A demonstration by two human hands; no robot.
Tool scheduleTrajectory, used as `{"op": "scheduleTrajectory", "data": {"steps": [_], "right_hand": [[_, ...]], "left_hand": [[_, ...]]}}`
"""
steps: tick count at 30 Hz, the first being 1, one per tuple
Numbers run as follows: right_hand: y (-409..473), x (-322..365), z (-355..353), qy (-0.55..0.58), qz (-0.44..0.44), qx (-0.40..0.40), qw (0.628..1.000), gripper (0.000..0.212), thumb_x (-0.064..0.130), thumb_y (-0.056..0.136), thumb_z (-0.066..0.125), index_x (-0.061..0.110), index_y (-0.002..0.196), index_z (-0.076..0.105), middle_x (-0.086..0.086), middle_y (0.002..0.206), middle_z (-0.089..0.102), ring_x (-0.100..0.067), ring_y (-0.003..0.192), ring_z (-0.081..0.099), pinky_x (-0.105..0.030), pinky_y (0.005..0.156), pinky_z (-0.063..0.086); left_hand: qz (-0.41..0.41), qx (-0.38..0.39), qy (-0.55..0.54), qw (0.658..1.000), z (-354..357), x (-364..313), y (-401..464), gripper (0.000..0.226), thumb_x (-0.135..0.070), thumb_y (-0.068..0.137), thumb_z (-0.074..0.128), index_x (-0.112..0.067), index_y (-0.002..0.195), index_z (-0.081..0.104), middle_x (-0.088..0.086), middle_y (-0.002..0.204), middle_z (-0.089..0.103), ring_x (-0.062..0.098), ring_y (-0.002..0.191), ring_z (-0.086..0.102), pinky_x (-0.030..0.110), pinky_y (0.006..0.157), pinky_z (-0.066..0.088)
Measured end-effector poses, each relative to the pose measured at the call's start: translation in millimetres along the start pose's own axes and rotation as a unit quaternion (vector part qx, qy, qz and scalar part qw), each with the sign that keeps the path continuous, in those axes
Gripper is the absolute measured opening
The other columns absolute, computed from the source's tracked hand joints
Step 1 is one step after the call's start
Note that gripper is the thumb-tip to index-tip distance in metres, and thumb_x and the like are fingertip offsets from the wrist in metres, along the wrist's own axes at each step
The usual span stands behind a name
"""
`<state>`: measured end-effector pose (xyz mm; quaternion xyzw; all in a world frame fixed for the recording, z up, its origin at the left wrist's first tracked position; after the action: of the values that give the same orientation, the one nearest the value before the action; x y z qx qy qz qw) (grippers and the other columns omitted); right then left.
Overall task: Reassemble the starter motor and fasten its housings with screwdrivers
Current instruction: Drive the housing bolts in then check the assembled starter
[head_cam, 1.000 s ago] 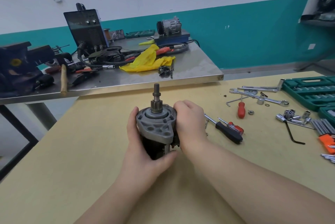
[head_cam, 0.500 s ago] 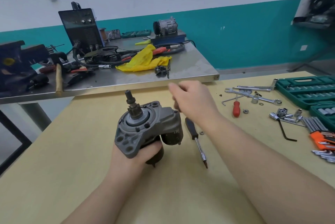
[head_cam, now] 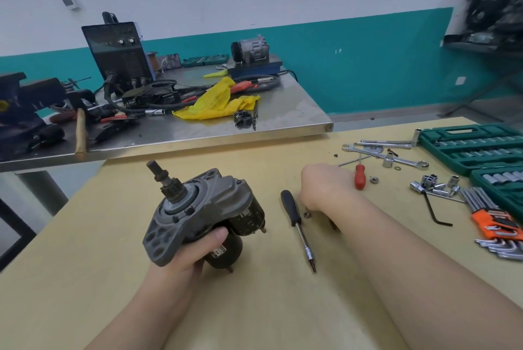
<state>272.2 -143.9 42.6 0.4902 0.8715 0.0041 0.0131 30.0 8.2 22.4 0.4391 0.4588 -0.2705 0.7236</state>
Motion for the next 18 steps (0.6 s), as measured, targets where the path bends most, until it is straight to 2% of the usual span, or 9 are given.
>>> {"op": "scheduleTrajectory", "data": {"steps": [6, 9, 11, 13, 15, 18], "right_hand": [[0.9, 3.0, 3.4, -0.006, -0.009, 0.002, 1.000, 0.019, 0.007, 0.086, 0.055, 0.025, 0.093, 0.051, 0.002, 0.080, 0.047, -0.029, 0.084, 0.056, -0.032, 0.055, 0.030], [-1.9, 0.1, 0.2, 0.018, -0.002, 0.009, 1.000, 0.023, 0.009, 0.085, 0.055, 0.025, 0.101, 0.060, 0.002, 0.084, 0.053, -0.027, 0.084, 0.059, -0.031, 0.055, 0.032], [-5.4, -0.9, -10.4, 0.058, 0.003, -0.001, 0.998, 0.029, 0.012, 0.085, 0.057, 0.028, 0.108, 0.064, 0.002, 0.091, 0.060, -0.027, 0.088, 0.062, -0.032, 0.063, 0.044], [-9.8, 3.7, -31.5, 0.152, -0.014, -0.032, 0.988, 0.028, 0.017, 0.086, 0.062, 0.034, 0.108, 0.066, 0.004, 0.100, 0.065, -0.025, 0.094, 0.064, -0.037, 0.076, 0.056], [-19.5, 14.1, -61.3, 0.313, -0.061, -0.075, 0.945, 0.023, 0.019, 0.085, 0.068, 0.035, 0.101, 0.067, 0.009, 0.098, 0.068, -0.017, 0.092, 0.066, -0.038, 0.080, 0.060], [-56.4, 38.9, -113.3, 0.516, -0.180, -0.152, 0.824, 0.022, 0.011, 0.080, 0.069, 0.029, 0.092, 0.068, 0.012, 0.080, 0.068, -0.004, 0.072, 0.062, -0.026, 0.067, 0.055]], "left_hand": [[0.000, 0.008, -0.009, 1.000, 2.0, -0.2, 0.6, 0.070, -0.023, 0.084, 0.091, -0.016, 0.148, 0.061, 0.013, 0.147, 0.066, 0.033, 0.137, 0.062, 0.035, 0.104, 0.055], [0.009, 0.012, 0.000, 1.000, 4.5, 0.2, 1.8, 0.070, -0.021, 0.085, 0.090, -0.014, 0.148, 0.061, 0.014, 0.147, 0.066, 0.034, 0.137, 0.061, 0.037, 0.106, 0.055], [0.014, 0.014, 0.006, 1.000, 5.5, 0.1, 2.2, 0.069, -0.021, 0.085, 0.089, -0.013, 0.148, 0.061, 0.014, 0.147, 0.065, 0.035, 0.138, 0.061, 0.039, 0.108, 0.054], [0.013, 0.016, 0.012, 1.000, 6.3, 0.2, 2.7, 0.069, -0.023, 0.086, 0.089, -0.013, 0.148, 0.061, 0.014, 0.148, 0.065, 0.035, 0.139, 0.060, 0.038, 0.109, 0.054], [0.014, 0.020, 0.024, 0.999, 7.4, -0.1, 3.5, 0.068, -0.024, 0.088, 0.088, -0.013, 0.149, 0.060, 0.013, 0.148, 0.065, 0.035, 0.139, 0.060, 0.037, 0.109, 0.054], [0.015, 0.025, 0.040, 0.999, 6.6, 0.8, 4.2, 0.066, -0.024, 0.090, 0.087, -0.013, 0.149, 0.059, 0.013, 0.148, 0.064, 0.034, 0.139, 0.060, 0.040, 0.111, 0.053]]}}
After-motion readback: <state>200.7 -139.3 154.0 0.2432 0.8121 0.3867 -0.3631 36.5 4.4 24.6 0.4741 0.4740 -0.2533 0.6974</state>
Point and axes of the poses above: each hand's wrist, its own y-axis towards the middle knuckle, its own z-axis out of the palm, x = y × z, the point moved 7 cm from there along y, towards the middle knuckle
